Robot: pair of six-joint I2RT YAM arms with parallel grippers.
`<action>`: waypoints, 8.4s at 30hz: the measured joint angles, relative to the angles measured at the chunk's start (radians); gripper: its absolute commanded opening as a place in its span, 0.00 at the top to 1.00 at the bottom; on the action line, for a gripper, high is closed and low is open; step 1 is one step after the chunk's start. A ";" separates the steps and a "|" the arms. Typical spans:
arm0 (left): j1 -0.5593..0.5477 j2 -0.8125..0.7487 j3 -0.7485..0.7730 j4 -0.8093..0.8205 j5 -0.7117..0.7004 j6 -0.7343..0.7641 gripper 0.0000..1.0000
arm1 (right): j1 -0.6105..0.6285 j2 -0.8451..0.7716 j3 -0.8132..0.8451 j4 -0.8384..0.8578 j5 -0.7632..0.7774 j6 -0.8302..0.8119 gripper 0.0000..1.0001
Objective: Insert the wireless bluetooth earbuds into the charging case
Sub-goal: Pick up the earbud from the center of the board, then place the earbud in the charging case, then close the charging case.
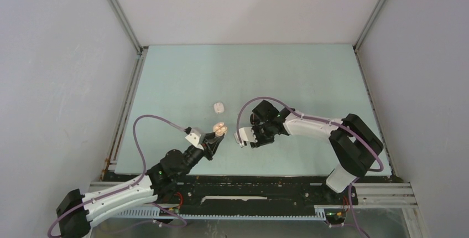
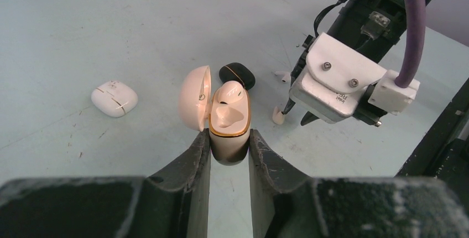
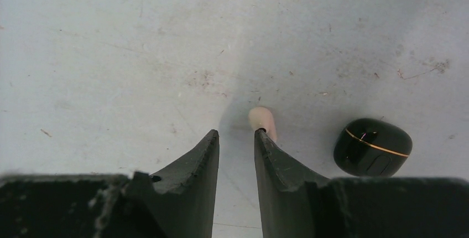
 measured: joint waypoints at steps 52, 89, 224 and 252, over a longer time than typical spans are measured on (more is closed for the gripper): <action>0.000 -0.011 -0.002 -0.012 -0.009 -0.002 1.00 | 0.025 0.163 0.196 -0.171 0.006 0.076 0.89; -0.056 0.577 0.278 0.464 0.132 0.004 1.00 | -0.153 -0.345 0.224 0.389 -0.599 1.115 1.00; -0.060 0.703 0.203 0.863 0.148 -0.131 1.00 | -0.295 -0.438 0.198 0.258 -0.625 0.981 0.61; -0.067 0.743 0.164 0.787 0.438 -0.085 1.00 | -0.064 -0.353 0.378 -0.325 -0.356 0.659 0.25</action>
